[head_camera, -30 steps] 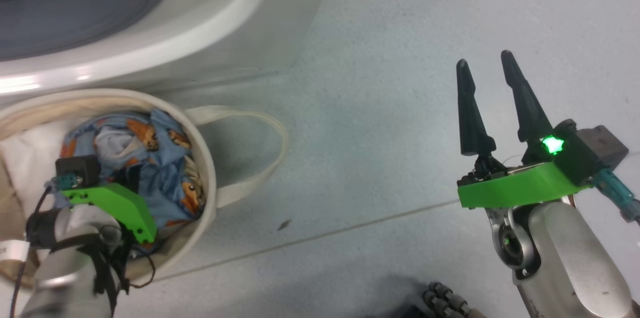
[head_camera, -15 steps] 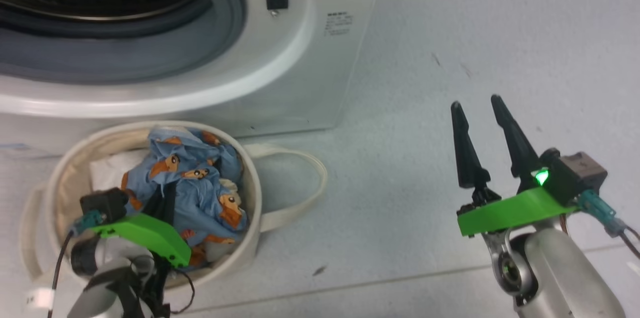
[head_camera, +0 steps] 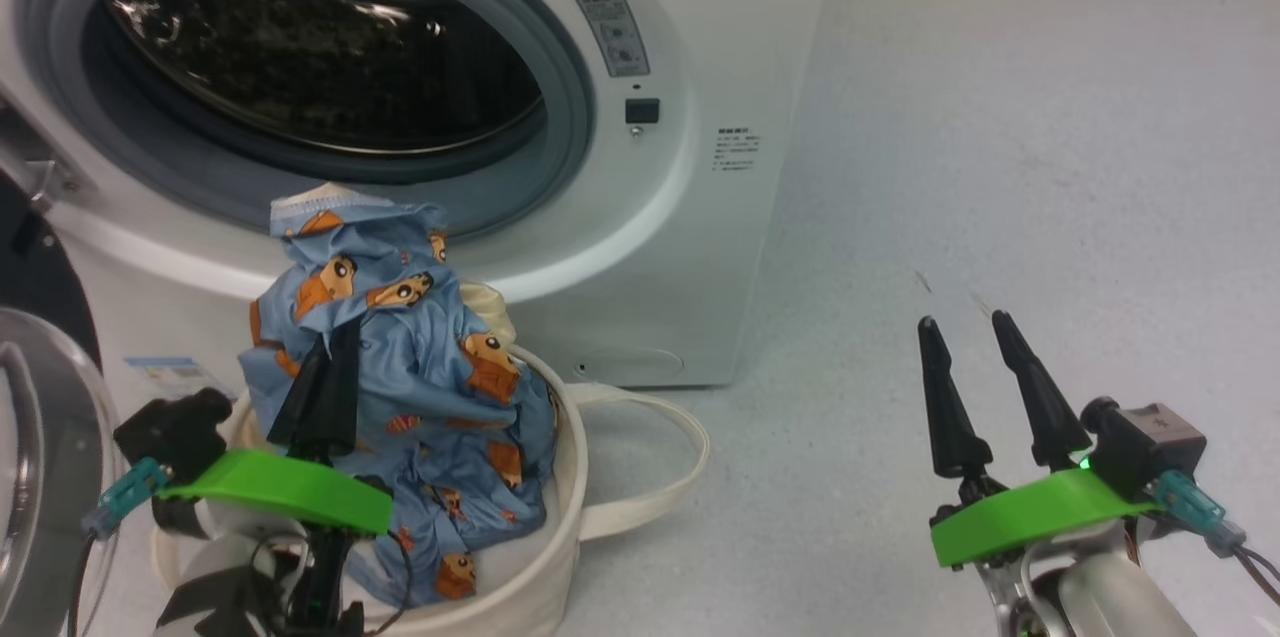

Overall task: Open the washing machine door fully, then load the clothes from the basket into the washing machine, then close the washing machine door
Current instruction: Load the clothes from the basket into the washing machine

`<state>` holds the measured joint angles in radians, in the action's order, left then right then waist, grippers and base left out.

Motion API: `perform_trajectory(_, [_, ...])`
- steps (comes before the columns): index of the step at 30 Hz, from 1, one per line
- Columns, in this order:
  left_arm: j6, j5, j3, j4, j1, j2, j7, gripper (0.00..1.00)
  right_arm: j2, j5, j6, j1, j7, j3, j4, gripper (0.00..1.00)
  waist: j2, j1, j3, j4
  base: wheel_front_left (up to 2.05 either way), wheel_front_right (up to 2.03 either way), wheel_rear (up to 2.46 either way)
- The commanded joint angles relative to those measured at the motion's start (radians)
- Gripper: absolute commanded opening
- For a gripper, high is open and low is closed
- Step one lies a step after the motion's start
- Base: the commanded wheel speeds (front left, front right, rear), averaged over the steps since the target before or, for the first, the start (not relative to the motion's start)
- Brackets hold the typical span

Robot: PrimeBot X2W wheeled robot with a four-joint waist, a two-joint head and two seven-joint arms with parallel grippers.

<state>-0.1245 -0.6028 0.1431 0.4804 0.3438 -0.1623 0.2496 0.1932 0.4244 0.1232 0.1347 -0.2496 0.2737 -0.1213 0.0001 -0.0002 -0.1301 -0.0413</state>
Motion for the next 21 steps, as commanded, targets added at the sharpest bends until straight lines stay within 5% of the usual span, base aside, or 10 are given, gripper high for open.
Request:
perform_trajectory(1, [-0.006,0.006,-0.041,-0.068,0.007,-0.022,0.012,0.0,0.009,0.005,0.008,-0.002,-0.012,0.013,0.027,1.0,-0.0001,0.0002,0.027,0.014,0.0,0.0,0.0])
perform_trajectory(9, [-0.004,0.017,-0.052,-0.078,0.014,-0.019,0.012,0.0,0.012,0.01,0.008,-0.018,-0.012,0.021,0.03,1.0,-0.0001,0.0002,0.045,-0.001,0.0,0.0,0.0])
perform_trajectory(21, [0.028,0.113,-0.158,0.104,0.206,-0.019,0.012,0.0,0.026,0.007,0.008,0.006,-0.012,0.062,0.044,1.0,-0.0001,0.0002,-0.026,-0.086,0.0,0.0,0.0])
